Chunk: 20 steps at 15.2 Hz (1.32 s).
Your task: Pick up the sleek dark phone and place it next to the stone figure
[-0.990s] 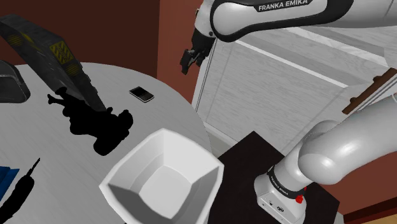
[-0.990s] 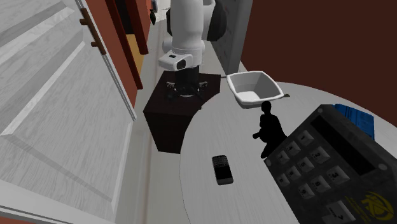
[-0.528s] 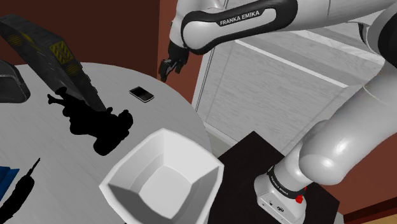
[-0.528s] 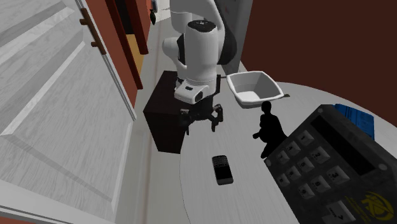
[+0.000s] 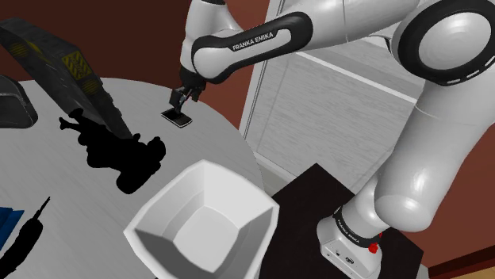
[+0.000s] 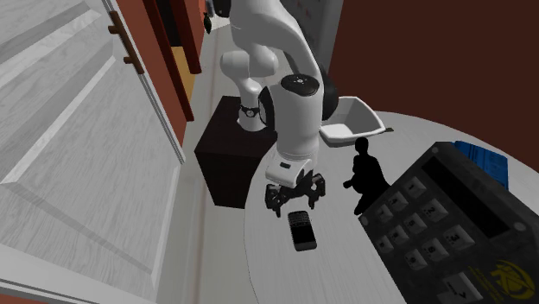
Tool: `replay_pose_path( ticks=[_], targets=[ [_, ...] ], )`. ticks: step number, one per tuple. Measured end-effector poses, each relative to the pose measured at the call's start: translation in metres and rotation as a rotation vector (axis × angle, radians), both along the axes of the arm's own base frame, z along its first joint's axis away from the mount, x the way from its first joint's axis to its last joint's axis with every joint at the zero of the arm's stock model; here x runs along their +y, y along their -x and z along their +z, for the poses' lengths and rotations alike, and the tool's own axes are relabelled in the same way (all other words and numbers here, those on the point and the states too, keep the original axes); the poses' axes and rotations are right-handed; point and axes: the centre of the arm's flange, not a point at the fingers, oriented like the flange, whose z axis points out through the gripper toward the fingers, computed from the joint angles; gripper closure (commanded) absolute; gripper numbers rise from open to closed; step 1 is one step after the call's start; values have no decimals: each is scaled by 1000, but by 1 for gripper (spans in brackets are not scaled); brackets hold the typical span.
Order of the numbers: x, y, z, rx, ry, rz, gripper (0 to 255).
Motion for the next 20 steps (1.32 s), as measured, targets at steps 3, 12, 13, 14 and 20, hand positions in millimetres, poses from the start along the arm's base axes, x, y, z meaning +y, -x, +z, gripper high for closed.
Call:
replay_pose_path(
  ticks=[3,12,13,14,20],
  targets=[
    [17,-15,-19,3,-7,23,0],
    [23,-24,-57,3,-8,27,0],
    [23,-24,-58,3,-8,27,0],
    [23,-24,-58,3,-8,27,0],
    [23,-24,-58,1,-9,28,255]
  ],
)
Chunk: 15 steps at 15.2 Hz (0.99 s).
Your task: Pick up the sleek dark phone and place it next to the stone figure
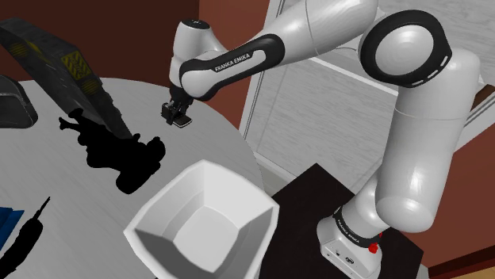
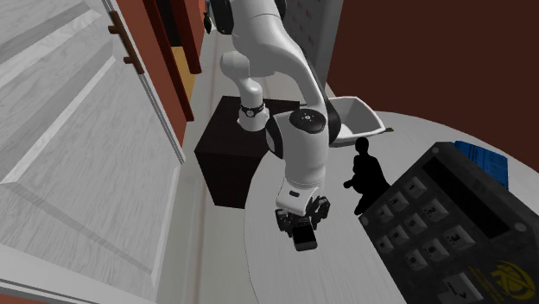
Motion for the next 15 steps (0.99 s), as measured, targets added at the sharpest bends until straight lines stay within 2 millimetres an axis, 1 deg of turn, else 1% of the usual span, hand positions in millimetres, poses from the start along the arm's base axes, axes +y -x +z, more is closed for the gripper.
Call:
replay_pose_path(
  ticks=[8,12,15],
  targets=[
    [0,0,2,1,1,-1,255],
    [-1,0,19,1,1,-1,255],
    [0,0,36,1,1,-1,255]
  ],
)
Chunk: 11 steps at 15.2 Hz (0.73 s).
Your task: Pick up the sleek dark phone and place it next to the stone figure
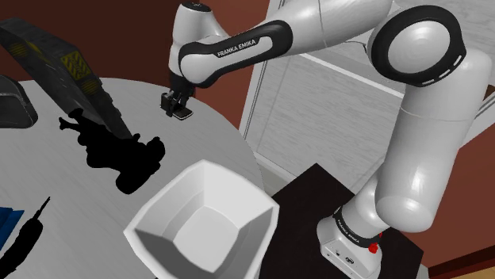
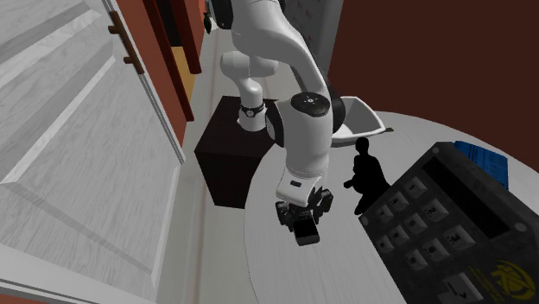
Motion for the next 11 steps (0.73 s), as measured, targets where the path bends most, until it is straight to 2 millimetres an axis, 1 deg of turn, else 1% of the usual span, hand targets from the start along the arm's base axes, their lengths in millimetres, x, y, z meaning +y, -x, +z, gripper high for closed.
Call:
replay_pose_path(
  ticks=[9,11],
  targets=[
    [0,-1,46,0,0,0,255],
    [11,10,50,0,0,0,255]
  ],
)
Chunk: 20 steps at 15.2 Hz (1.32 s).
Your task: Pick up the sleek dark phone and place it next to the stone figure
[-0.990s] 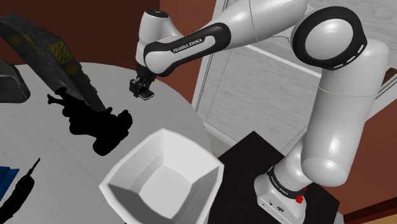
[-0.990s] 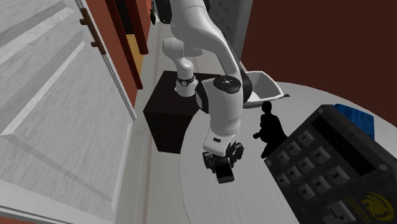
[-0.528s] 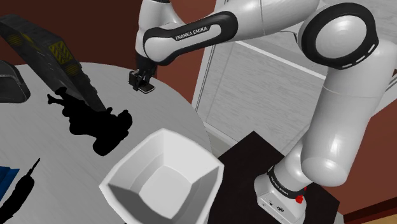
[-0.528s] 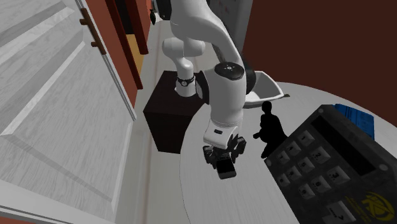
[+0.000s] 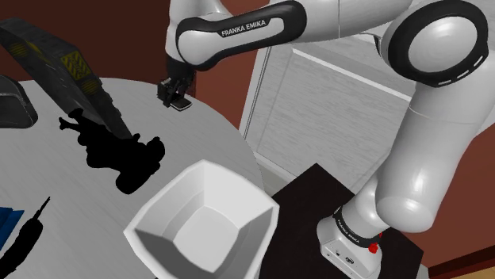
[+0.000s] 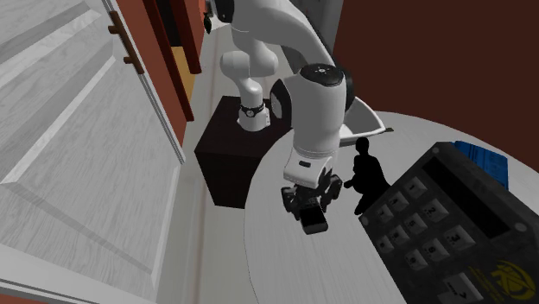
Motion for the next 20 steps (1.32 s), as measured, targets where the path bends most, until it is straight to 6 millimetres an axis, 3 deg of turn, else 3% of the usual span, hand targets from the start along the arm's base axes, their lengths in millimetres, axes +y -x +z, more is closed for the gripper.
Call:
replay_pose_path(
  ticks=[20],
  targets=[
    [185,177,6,-6,-2,-6,255]
  ],
)
